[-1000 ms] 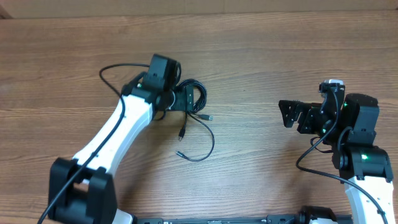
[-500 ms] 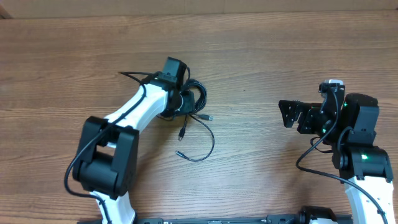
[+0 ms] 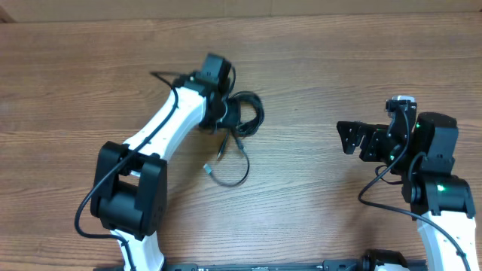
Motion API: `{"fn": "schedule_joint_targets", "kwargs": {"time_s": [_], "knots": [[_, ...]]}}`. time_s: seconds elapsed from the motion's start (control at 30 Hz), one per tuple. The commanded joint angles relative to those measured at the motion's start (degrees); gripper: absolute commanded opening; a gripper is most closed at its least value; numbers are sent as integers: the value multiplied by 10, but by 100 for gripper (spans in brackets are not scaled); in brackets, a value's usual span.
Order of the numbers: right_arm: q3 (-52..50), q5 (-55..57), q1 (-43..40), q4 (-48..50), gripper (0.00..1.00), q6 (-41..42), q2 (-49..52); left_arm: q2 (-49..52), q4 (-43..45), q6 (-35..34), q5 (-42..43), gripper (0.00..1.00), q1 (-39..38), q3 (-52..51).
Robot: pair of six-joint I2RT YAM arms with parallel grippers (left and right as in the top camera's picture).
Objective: Untangle cables
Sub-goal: 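Move the left gripper forward and grasp the coiled black cable, then lift the cable with the left gripper and bring the right gripper to it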
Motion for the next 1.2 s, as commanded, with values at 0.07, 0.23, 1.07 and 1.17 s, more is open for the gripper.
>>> {"fn": "schedule_joint_targets", "kwargs": {"time_s": [0.07, 0.23, 1.07, 1.17], "knots": [[18, -103, 3, 18, 100, 4, 46, -14, -41, 123, 150, 4, -24, 140], [18, -167, 3, 64, 97, 29, 95, -14, -48, 177, 260, 4, -48, 178], [18, -95, 4, 238, 4, 71, 215, -49, -37, 305, 559, 4, -56, 310], [18, -78, 4, 230, 4, 92, 215, -49, -56, 302, 476, 6, -46, 309]]}}
